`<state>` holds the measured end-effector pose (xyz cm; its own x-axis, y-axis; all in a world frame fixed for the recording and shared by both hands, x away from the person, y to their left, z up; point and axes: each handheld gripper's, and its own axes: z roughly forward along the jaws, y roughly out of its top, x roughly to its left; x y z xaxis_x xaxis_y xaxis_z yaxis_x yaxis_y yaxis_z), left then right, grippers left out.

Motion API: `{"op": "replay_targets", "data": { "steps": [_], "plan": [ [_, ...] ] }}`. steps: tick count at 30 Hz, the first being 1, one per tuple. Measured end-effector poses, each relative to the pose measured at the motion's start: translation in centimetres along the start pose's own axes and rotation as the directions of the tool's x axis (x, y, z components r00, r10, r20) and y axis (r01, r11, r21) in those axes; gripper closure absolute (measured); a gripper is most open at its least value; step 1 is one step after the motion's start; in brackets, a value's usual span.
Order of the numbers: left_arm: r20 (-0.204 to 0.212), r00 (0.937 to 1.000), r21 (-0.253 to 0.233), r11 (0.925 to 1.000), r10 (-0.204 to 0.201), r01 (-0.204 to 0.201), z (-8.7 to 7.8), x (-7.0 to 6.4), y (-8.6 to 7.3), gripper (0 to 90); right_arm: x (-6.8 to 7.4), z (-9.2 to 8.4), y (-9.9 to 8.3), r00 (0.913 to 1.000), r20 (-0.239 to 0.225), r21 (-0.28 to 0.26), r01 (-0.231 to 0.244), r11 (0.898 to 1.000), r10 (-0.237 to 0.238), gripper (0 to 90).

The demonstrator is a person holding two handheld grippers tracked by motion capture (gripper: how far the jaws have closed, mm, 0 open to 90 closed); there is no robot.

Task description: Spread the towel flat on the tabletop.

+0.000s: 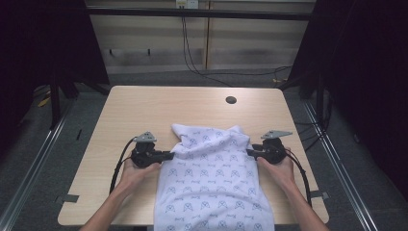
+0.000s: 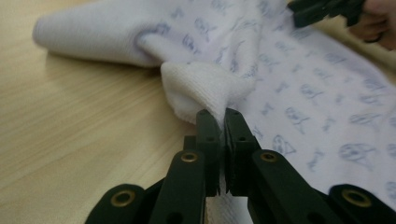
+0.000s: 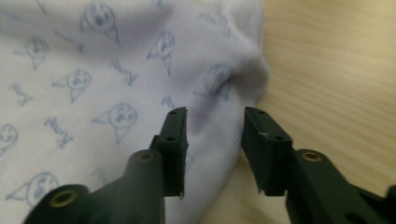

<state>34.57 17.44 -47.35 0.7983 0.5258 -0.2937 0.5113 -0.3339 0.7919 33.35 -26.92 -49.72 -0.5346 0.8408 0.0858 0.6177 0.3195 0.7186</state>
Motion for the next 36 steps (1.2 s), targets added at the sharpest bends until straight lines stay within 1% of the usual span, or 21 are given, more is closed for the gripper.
{"op": "replay_targets", "data": {
  "steps": [2,3,5,7,8,10,11,14,16,18,19,20,22,25,27,28,29,30,31,34,36],
  "plan": [
    [0.016,0.9998,-0.016,0.9998,0.013,-0.012,-0.9,-0.6,0.0,86.2,0.6,0.0,-0.1,0.9998,-0.020,0.021,0.009,1.000,-0.008,80.2],
    [0.023,0.9995,-0.010,0.9997,0.020,-0.020,-1.1,-0.9,0.0,85.9,0.9,-0.1,-0.1,0.9983,-0.051,0.015,0.028,1.000,-0.027,86.4],
    [0.029,0.9987,0.013,0.9990,0.041,-0.042,-1.4,-1.7,-0.5,85.4,1.6,-0.8,0.0,0.9954,-0.089,0.007,0.037,0.999,-0.036,87.8],
    [0.039,0.9980,0.062,0.9967,0.050,-0.052,-1.1,-2.2,-1.4,85.0,2.5,-1.7,-0.1,0.9909,-0.118,0.001,0.064,0.998,-0.064,88.6],
    [0.044,0.9972,0.098,0.9931,0.061,-0.065,-0.9,-2.6,-2.0,85.0,2.9,-2.2,-0.4,0.9886,-0.132,0.008,0.074,0.997,-0.072,88.8],
    [0.063,0.9956,0.149,0.9858,0.069,-0.078,-0.7,-3.2,-3.0,84.3,3.9,-3.0,-1.3,0.9836,-0.148,0.031,0.108,0.994,-0.103,88.9],
    [0.075,0.9945,0.161,0.9833,0.073,-0.084,-0.7,-3.4,-3.3,84.2,4.5,-3.7,-2.2,0.9799,-0.165,0.039,0.120,0.992,-0.112,88.9],
    [0.126,0.9897,0.192,0.9772,0.069,-0.092,-1.2,-4.8,-4.4,84.3,5.5,-5.4,-4.2,0.9744,-0.189,0.066,0.135,0.989,-0.121,88.8],
    [0.162,0.9847,0.207,0.9734,0.065,-0.098,-2.0,-5.7,-5.1,83.7,6.1,-6.8,-5.6,0.9720,-0.207,0.079,0.129,0.989,-0.110,88.2],
    [0.181,0.9819,0.195,0.9765,0.057,-0.092,-2.5,-6.2,-5.3,78.2,6.5,-7.8,-6.5,0.9709,-0.214,0.076,0.126,0.989,-0.107,80.9],
    [0.183,0.9819,0.181,0.9798,0.051,-0.085,-2.7,-6.2,-5.3,72.5,6.5,-8.2,-6.7,0.9738,-0.204,0.068,0.117,0.991,-0.101,76.6],
    [0.177,0.9832,0.163,0.9838,0.046,-0.075,-2.9,-5.9,-5.0,65.0,6.4,-8.5,-6.6,0.9757,-0.196,0.051,0.110,0.993,-0.098,73.4],
    [0.155,0.9878,0.105,0.9940,0.013,-0.029,-3.0,-4.8,-4.1,60.3,5.6,-8.6,-5.8,0.9809,-0.179,0.005,0.079,0.997,-0.077,70.2],
    [0.088,0.9951,0.048,0.9980,-0.045,0.040,-2.2,-2.6,-2.3,59.0,4.2,-7.8,-3.9,0.9870,-0.150,-0.047,0.051,0.998,-0.057,69.4],
    [0.028,0.9970,0.052,0.9961,-0.073,0.071,-0.9,-1.2,-1.4,57.1,3.3,-6.6,-2.4,0.9896,-0.136,-0.052,0.040,0.998,-0.047,67.0],
    [0.009,0.9960,0.067,0.9939,-0.089,0.088,0.2,-0.4,-0.9,54.6,3.0,-5.8,-1.7,0.9906,-0.132,-0.047,0.031,0.998,-0.037,65.2],
    [-0.008,0.9954,0.071,0.9929,-0.095,0.095,0.8,-0.1,-0.7,52.0,2.7,-4.7,-0.9,0.9887,-0.148,-0.036,0.023,0.999,-0.028,62.9],
    [-0.018,0.9948,0.081,0.9916,-0.100,0.101,1.8,0.3,-0.5,49.9,2.5,-4.0,-0.5,0.9877,-0.154,-0.024,0.022,0.999,-0.026,61.1],
    [-0.023,0.9946,0.088,0.9907,-0.102,0.103,2.3,0.5,-0.4,48.4,2.5,-2.9,0.1,0.9887,-0.147,-0.006,0.026,1.000,-0.027,59.1],
    [-0.029,0.9942,0.105,0.9888,-0.104,0.106,3.7,0.7,0.0,44.6,2.7,-0.9,0.6,0.9856,-0.167,0.032,0.032,0.999,-0.026,56.4],
    [-0.030,0.9931,0.124,0.9854,-0.114,0.116,4.5,0.8,0.1,47.3,3.0,0.1,0.7,0.9840,-0.175,0.059,0.045,0.997,-0.034,59.9]
  ]
}}
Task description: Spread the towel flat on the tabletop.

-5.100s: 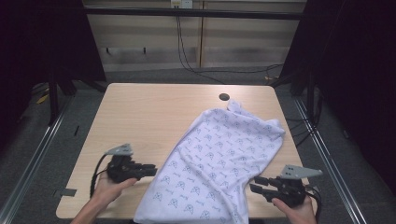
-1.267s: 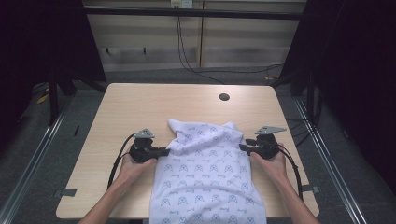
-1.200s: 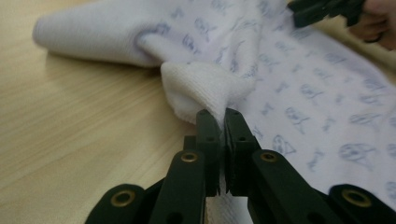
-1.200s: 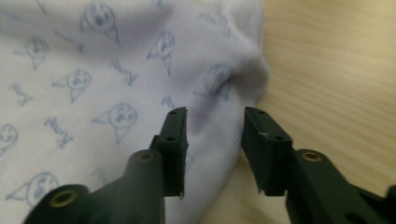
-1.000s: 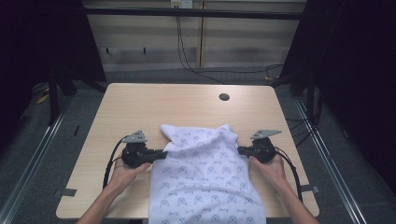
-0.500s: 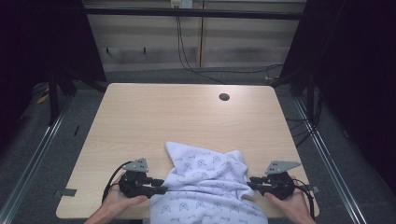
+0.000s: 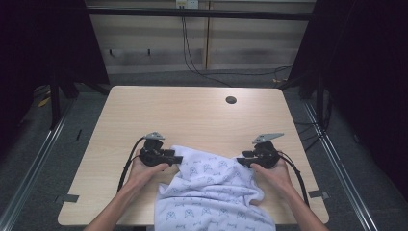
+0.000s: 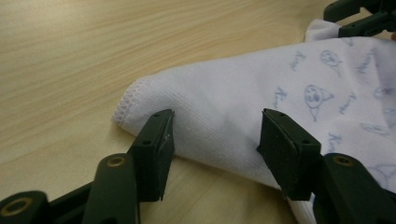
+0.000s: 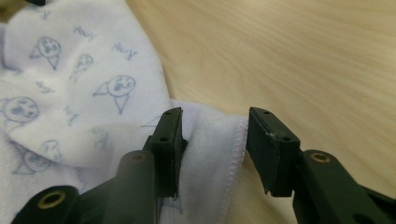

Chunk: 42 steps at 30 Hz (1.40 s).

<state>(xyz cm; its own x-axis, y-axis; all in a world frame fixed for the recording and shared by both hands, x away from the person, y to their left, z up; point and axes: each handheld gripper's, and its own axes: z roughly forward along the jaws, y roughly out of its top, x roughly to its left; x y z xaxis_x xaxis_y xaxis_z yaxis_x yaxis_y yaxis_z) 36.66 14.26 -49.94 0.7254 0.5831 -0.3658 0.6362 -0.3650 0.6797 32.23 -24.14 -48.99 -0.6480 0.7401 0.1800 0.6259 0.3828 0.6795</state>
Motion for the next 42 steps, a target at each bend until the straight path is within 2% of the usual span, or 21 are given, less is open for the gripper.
{"op": "replay_targets", "data": {
  "steps": [2,3,4,7,11,12,15,16,18,20,21,23,26,28,30,32,33,35,38,40,42],
  "plan": [
    [-0.015,0.9989,-0.002,0.9990,0.044,-0.045,0.4,-0.2,0.0,66.4,0.2,0.4,0.1,0.9999,-0.006,0.025,0.016,1.000,-0.016,74.5],
    [-0.020,0.9977,0.000,0.9979,0.065,-0.065,0.4,-0.3,0.1,82.8,0.3,0.5,0.1,0.9995,-0.015,0.026,0.027,0.999,-0.027,83.4],
    [-0.059,0.9950,-0.025,0.9963,0.081,-0.083,0.1,-0.5,0.2,86.3,0.3,0.4,0.1,0.9998,-0.006,0.018,0.021,1.000,-0.021,85.7],
    [-0.055,0.9966,-0.114,0.9911,0.061,-0.067,-1.6,-0.4,1.3,87.5,-0.8,-1.2,0.7,0.9988,0.026,-0.081,-0.038,0.996,0.040,87.1],
    [-0.073,0.9950,-0.222,0.9715,0.068,-0.083,-4.6,-0.6,3.4,87.6,-2.6,-4.3,2.9,0.9935,0.095,-0.188,-0.044,0.981,0.063,87.4],
    [-0.063,0.9945,-0.259,0.9609,0.083,-0.097,-5.9,-0.8,4.4,87.7,-2.7,-5.0,3.4,0.9929,0.100,-0.214,-0.042,0.976,0.065,87.5],
    [-0.082,0.9887,-0.298,0.9435,0.125,-0.144,-7.6,-2.0,6.2,88.1,-2.8,-8.0,6.1,0.9885,0.142,-0.307,-0.006,0.952,0.052,87.5],
    [-0.088,0.9867,-0.326,0.9322,0.136,-0.158,-8.3,-2.6,6.8,88.1,-2.7,-8.6,6.8,0.9862,0.159,-0.323,0.007,0.946,0.047,87.5],
    [-0.094,0.9833,-0.359,0.9160,0.156,-0.179,-9.1,-3.5,7.3,87.8,-2.4,-9.8,7.9,0.9846,0.170,-0.360,0.024,0.933,0.040,87.5],
    [-0.087,0.9778,-0.371,0.9046,0.191,-0.209,-9.7,-4.6,7.0,87.1,-1.7,-10.8,8.2,0.9871,0.157,-0.410,0.035,0.911,0.033,87.4],
    [-0.081,0.9757,-0.366,0.9046,0.204,-0.219,-9.7,-4.9,6.7,86.2,-1.0,-11.3,7.8,0.9883,0.152,-0.429,0.052,0.902,0.015,87.4],
    [-0.074,0.9698,-0.329,0.9123,0.233,-0.244,-9.4,-5.6,5.6,84.4,0.1,-11.4,6.8,0.9891,0.147,-0.425,0.075,0.902,-0.013,87.3],
    [-0.015,0.9660,-0.263,0.9310,0.258,-0.253,-8.1,-6.7,2.3,82.7,1.8,-10.9,3.9,0.9930,0.108,-0.398,0.087,0.913,-0.048,87.2],
    [0.029,0.9601,-0.178,0.9466,0.278,-0.269,-6.8,-7.5,-0.3,82.3,3.1,-10.1,1.4,0.9958,0.066,-0.355,0.083,0.931,-0.064,87.0],
    [0.062,0.9590,-0.115,0.9564,0.277,-0.268,-5.9,-8.0,-2.2,81.4,4.4,-9.3,-1.2,0.9964,0.032,-0.298,0.084,0.951,-0.078,86.6],
    [0.083,0.9594,-0.032,0.9629,0.270,-0.268,-5.3,-8.5,-4.1,80.1,5.4,-8.6,-3.3,0.9971,0.000,-0.251,0.074,0.965,-0.076,86.3],
    [0.090,0.9590,-0.012,0.9631,0.269,-0.269,-5.2,-8.5,-4.6,77.8,6.1,-8.2,-4.9,0.9967,-0.023,-0.202,0.072,0.977,-0.078,85.7],
    [0.107,0.9579,0.031,0.9621,0.267,-0.271,-5.2,-8.8,-5.8,74.7,6.6,-8.0,-6.3,0.9957,-0.049,-0.157,0.070,0.985,-0.078,84.1],
    [0.115,0.9569,0.018,0.9626,0.267,-0.270,-6.2,-8.7,-6.5,67.3,7.2,-8.0,-7.9,0.9955,-0.060,-0.076,0.069,0.995,-0.073,81.2],
    [0.098,0.9614,-0.018,0.9664,0.257,-0.256,-7.1,-8.1,-6.3,64.8,7.2,-8.1,-8.4,0.9948,-0.076,-0.038,0.066,0.997,-0.068,75.7],
    [0.076,0.9753,-0.083,0.9761,0.207,-0.201,-8.2,-6.8,-5.7,62.4,7.3,-8.3,-8.8,0.9946,-0.091,-0.019,0.047,0.999,-0.049,70.4]
  ]
}}
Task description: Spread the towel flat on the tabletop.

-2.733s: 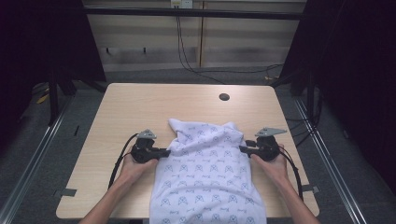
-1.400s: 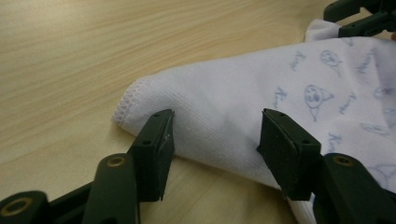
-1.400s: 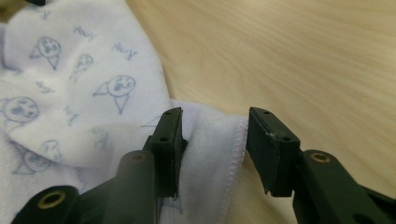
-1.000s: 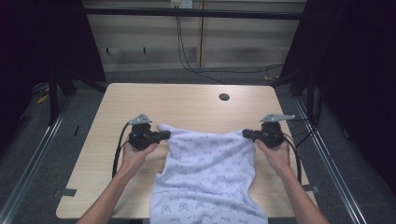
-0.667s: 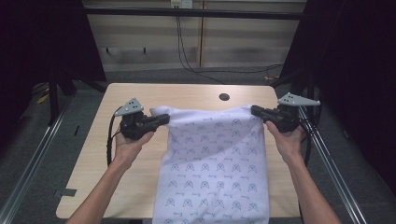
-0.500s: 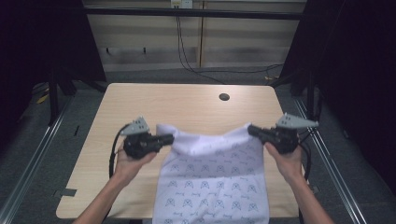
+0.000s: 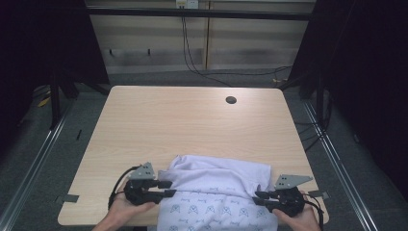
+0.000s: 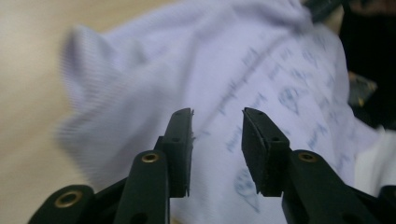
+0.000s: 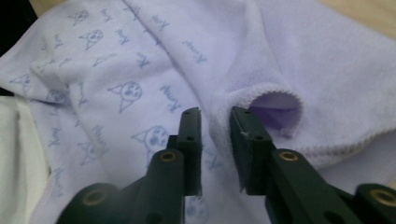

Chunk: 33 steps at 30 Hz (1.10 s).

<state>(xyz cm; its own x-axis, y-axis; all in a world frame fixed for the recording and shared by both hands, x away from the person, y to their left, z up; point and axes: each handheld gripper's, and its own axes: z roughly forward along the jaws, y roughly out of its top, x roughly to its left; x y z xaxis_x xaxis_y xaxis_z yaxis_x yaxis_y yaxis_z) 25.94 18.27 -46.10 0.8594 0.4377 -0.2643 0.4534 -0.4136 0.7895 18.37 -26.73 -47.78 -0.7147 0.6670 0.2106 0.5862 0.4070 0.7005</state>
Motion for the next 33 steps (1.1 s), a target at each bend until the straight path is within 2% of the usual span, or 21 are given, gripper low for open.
{"op": "replay_targets", "data": {
  "steps": [1,2,3,6,8,10,12,13,15,17,19,20,22,24,25,26,27,28,29,31,33],
  "plan": [
    [-0.017,0.9998,-0.023,0.9997,-0.013,0.013,-0.4,0.6,0.2,62.2,0.0,0.1,-0.2,1.0000,-0.003,0.023,-0.001,1.000,0.001,68.5],
    [-0.042,0.9990,-0.041,0.9991,-0.016,0.014,-0.8,1.2,0.3,62.1,0.2,-0.1,-0.3,0.9999,0.015,0.027,0.000,1.000,-0.001,67.6],
    [-0.061,0.9976,-0.062,0.9977,-0.032,0.029,-1.0,1.9,0.5,61.7,0.2,-0.3,-0.2,1.0000,0.009,0.013,0.003,1.000,-0.003,66.2],
    [-0.086,0.9928,-0.079,0.9939,-0.084,0.077,-1.3,3.8,0.6,60.7,0.1,-1.3,0.4,0.9996,0.027,-0.053,0.001,0.999,0.001,65.4],
    [-0.078,0.9916,-0.080,0.9921,-0.103,0.097,-1.2,4.6,0.5,56.9,-0.3,-2.0,0.9,0.9988,0.047,-0.104,-0.005,0.995,0.010,66.0],
    [-0.082,0.9904,-0.055,0.9928,-0.111,0.106,-0.8,5.2,0.3,52.3,-1.0,-2.6,1.4,0.9982,0.056,-0.150,-0.012,0.989,0.021,67.2],
    [-0.053,0.9925,-0.035,0.9934,-0.111,0.109,-0.3,5.4,0.1,50.3,-1.9,-2.5,1.9,0.9965,0.072,-0.179,-0.028,0.983,0.042,68.9],
    [-0.053,0.9934,-0.020,0.9947,-0.102,0.101,-0.1,5.3,0.0,48.8,-2.4,-2.2,2.1,0.9958,0.072,-0.185,-0.041,0.982,0.055,69.6],
    [-0.054,0.9957,0.006,0.9971,-0.076,0.076,0.1,5.1,-0.1,50.0,-3.3,-1.0,2.5,0.9954,0.073,-0.160,-0.049,0.986,0.061,69.5],
    [-0.013,0.9984,0.001,0.9985,-0.055,0.055,0.0,4.7,-0.2,67.0,-3.8,0.3,2.7,0.9946,0.059,-0.129,-0.077,0.989,0.085,67.1],
    [0.017,0.9993,0.009,0.9994,-0.033,0.033,-0.1,4.3,-0.4,83.5,-4.4,1.4,2.8,0.9933,0.037,-0.088,-0.106,0.990,0.110,60.6],
    [0.023,0.9993,0.011,0.9995,-0.029,0.029,-0.1,4.1,-0.5,84.5,-4.5,1.7,2.9,0.9915,0.032,-0.066,-0.124,0.990,0.126,56.4],
    [0.027,0.9993,0.006,0.9997,-0.026,0.026,-0.3,3.7,-0.6,85.0,-4.6,2.6,2.7,0.9877,0.028,-0.012,-0.153,0.988,0.154,54.6],
    [0.018,0.9996,-0.006,0.9997,-0.023,0.024,-0.6,3.5,-0.6,85.1,-4.3,3.0,2.4,0.9888,0.022,0.019,-0.148,0.989,0.148,55.6],
    [0.014,0.9996,-0.011,0.9997,-0.023,0.023,-0.8,3.4,-0.6,85.1,-4.0,3.0,2.3,0.9904,0.004,0.029,-0.138,0.990,0.138,60.0],
    [0.010,0.9997,-0.012,0.9997,-0.022,0.022,-0.9,3.5,-0.7,85.1,-3.5,3.1,2.3,0.9925,-0.017,0.036,-0.120,0.992,0.121,69.4],
    [0.005,0.9995,-0.015,0.9994,-0.030,0.030,-1.0,3.5,-0.8,85.1,-3.0,3.0,2.3,0.9953,-0.019,0.036,-0.094,0.995,0.095,75.4],
    [0.000,0.9993,-0.010,0.9992,-0.038,0.038,-1.1,3.6,-0.9,85.1,-2.5,2.8,2.4,0.9980,-0.016,0.024,-0.061,0.998,0.061,78.1],
    [-0.006,0.9989,-0.006,0.9989,-0.046,0.046,-1.2,3.7,-1.1,85.0,-1.9,2.6,2.5,0.9988,-0.037,0.002,-0.032,0.999,0.032,80.3],
    [-0.020,0.9978,-0.002,0.9980,-0.064,0.064,-1.2,3.8,-1.3,84.8,-0.5,2.0,2.6,0.9953,-0.091,-0.050,0.029,0.998,-0.034,82.5],
    [-0.025,0.9973,-0.001,0.9976,-0.069,0.069,-1.4,3.9,-1.4,84.6,0.6,1.9,2.5,0.9882,-0.137,-0.044,0.063,0.997,-0.069,81.5]
  ]
}}
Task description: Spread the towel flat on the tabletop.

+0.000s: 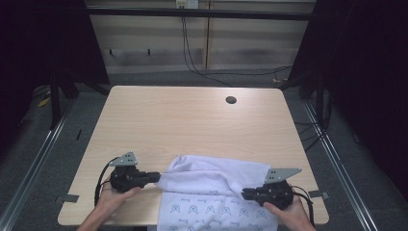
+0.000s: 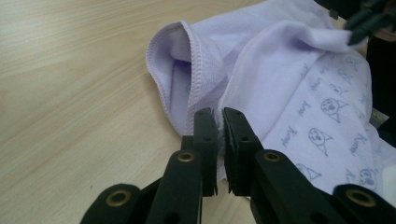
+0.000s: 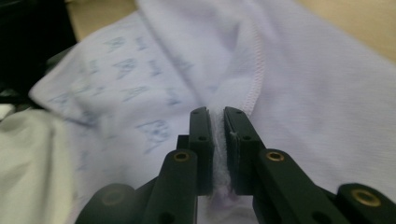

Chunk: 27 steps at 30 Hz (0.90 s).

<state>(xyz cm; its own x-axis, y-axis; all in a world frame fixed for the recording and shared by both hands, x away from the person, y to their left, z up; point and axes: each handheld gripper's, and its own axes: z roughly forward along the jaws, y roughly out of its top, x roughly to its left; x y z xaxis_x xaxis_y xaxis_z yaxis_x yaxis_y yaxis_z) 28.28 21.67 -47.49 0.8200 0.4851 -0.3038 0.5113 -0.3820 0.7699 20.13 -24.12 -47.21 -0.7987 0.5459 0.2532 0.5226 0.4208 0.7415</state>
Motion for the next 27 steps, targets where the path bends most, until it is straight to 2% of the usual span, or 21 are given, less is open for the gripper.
{"op": "replay_targets", "data": {
  "steps": [2,4,5,8,10,13,14,19,22,24,26,27],
  "plan": [
    [0.003,1.0000,0.004,1.0000,0.003,-0.003,-0.2,-0.1,-0.1,84.5,1.1,0.5,-0.5,0.9987,-0.047,0.053,0.023,0.998,-0.021,73.9],
    [0.005,1.0000,0.006,1.0000,0.004,-0.004,-0.3,-0.3,-0.3,84.4,1.8,0.6,-1.2,0.9985,-0.046,0.097,0.033,0.995,-0.028,69.7],
    [0.006,0.9999,0.012,0.9999,0.008,-0.008,-0.4,-0.3,-0.4,84.3,1.9,0.4,-1.3,0.9989,-0.039,0.093,0.032,0.995,-0.028,67.7],
    [0.007,1.0000,0.007,1.0000,0.007,-0.007,-0.4,-0.4,-0.4,84.1,1.4,-0.8,-1.2,0.9999,0.013,0.012,-0.010,1.000,0.010,62.7],
    [0.007,0.9999,0.009,0.9999,0.009,-0.009,-0.3,-0.3,-0.4,84.1,0.6,-1.5,-1.2,0.9977,0.043,-0.047,-0.050,0.998,0.052,60.5],
    [0.005,1.0000,0.010,0.9999,0.005,-0.006,-0.3,-0.3,-0.4,83.8,0.2,-1.9,-1.5,0.9966,0.026,-0.058,-0.076,0.995,0.078,60.8],
    [0.007,1.0000,0.009,1.0000,0.005,-0.005,-0.3,-0.3,-0.4,83.7,0.4,-1.8,-1.7,0.9969,0.005,-0.041,-0.078,0.996,0.079,61.2],
    [0.005,1.0000,0.007,1.0000,-0.002,0.002,-0.3,-0.3,-0.5,83.6,1.8,-0.9,-1.9,0.9996,-0.013,0.044,-0.025,0.999,0.026,59.8],
    [0.006,1.0000,0.008,1.0000,0.001,-0.001,-0.3,-0.3,-0.5,83.6,1.6,-0.2,-2.0,0.9986,-0.039,0.095,-0.033,0.995,0.037,59.2],
    [0.013,0.9999,0.004,1.0000,-0.002,0.002,-0.3,-0.2,-0.5,83.7,1.6,0.2,-2.1,0.9973,-0.059,0.123,-0.036,0.992,0.044,61.2],
    [0.011,0.9999,-0.002,1.0000,-0.001,0.001,-0.4,-0.2,-0.5,84.0,1.6,0.6,-2.0,0.9972,-0.067,0.144,-0.023,0.989,0.033,76.9],
    [0.003,1.0000,-0.001,1.0000,0.004,-0.004,-0.4,-0.2,-0.4,84.0,1.6,0.7,-2.0,0.9971,-0.072,0.152,-0.015,0.988,0.026,81.9]
  ]
}}
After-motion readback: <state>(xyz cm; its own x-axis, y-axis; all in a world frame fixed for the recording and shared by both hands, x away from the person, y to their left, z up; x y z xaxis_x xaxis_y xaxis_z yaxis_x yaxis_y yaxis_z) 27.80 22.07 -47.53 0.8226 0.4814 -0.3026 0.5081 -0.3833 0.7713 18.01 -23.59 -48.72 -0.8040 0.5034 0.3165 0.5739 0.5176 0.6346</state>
